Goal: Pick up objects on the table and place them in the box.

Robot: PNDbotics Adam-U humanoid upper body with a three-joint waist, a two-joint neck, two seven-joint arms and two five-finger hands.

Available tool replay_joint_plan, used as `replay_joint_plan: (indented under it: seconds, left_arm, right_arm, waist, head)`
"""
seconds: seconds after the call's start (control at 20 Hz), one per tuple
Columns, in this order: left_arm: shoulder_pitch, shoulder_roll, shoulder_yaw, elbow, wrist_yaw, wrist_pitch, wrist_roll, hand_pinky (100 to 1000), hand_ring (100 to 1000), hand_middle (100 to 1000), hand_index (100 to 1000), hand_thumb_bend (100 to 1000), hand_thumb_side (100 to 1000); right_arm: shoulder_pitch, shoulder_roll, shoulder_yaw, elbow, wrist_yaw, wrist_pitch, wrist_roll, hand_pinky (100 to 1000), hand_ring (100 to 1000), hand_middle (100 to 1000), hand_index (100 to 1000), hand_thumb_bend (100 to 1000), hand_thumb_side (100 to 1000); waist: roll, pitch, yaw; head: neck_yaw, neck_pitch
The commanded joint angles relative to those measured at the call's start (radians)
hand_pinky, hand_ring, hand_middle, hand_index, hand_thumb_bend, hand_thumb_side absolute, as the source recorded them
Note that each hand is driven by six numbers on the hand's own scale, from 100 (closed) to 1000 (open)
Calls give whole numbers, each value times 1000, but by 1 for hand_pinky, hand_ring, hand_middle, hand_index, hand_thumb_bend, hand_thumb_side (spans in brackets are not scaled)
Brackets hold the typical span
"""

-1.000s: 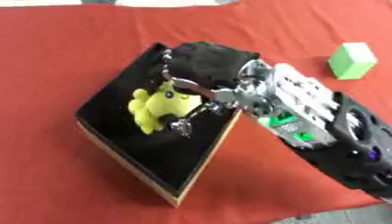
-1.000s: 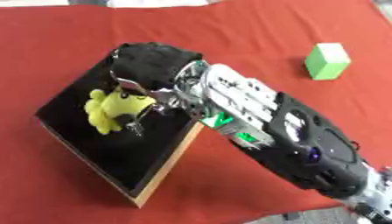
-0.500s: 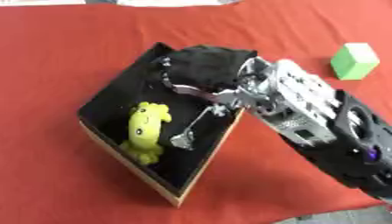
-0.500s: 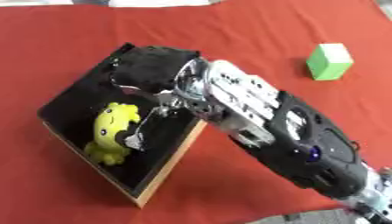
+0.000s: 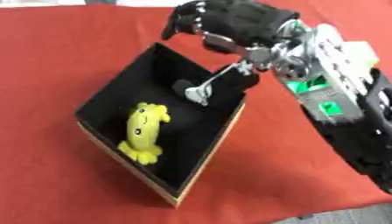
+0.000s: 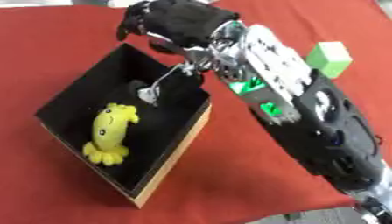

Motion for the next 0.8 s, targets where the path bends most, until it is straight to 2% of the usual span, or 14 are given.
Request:
replay_joint_plan:
  seconds: [0.05,0.2,0.35,0.6,0.8]
  left_arm:
    - [0,30,16,-15,-6,1,7,532,838,693,800,100,451]
    - [2,34,19,-15,-10,1,11,533,837,693,800,100,449]
    - [1,36,20,-15,-13,1,14,532,837,693,800,100,446]
    - [3,41,24,-15,-17,2,17,532,838,693,800,100,449]
    - [4,42,24,-15,-19,3,18,532,838,693,800,100,449]
  right_arm:
    - [25,-96,-86,-16,12,34,-52,833,871,844,880,333,419]
    - [97,-172,-161,-16,46,79,-96,850,896,854,889,356,415]
    - [172,-248,-236,-16,80,125,-105,855,911,866,900,378,430]
    - [291,-367,-352,-9,87,199,-78,861,923,868,917,425,449]
    - [389,-458,-409,-2,38,259,-31,870,939,875,930,435,474]
  waist:
    - [4,-15,-9]
    - [8,-11,-19]
    - [12,-7,-20]
    - [16,2,-35]
    - [19,3,-43]
  head:
    - [16,5]
    - [25,1]
    - [24,-6]
    - [30,-14]
    - [33,-17]
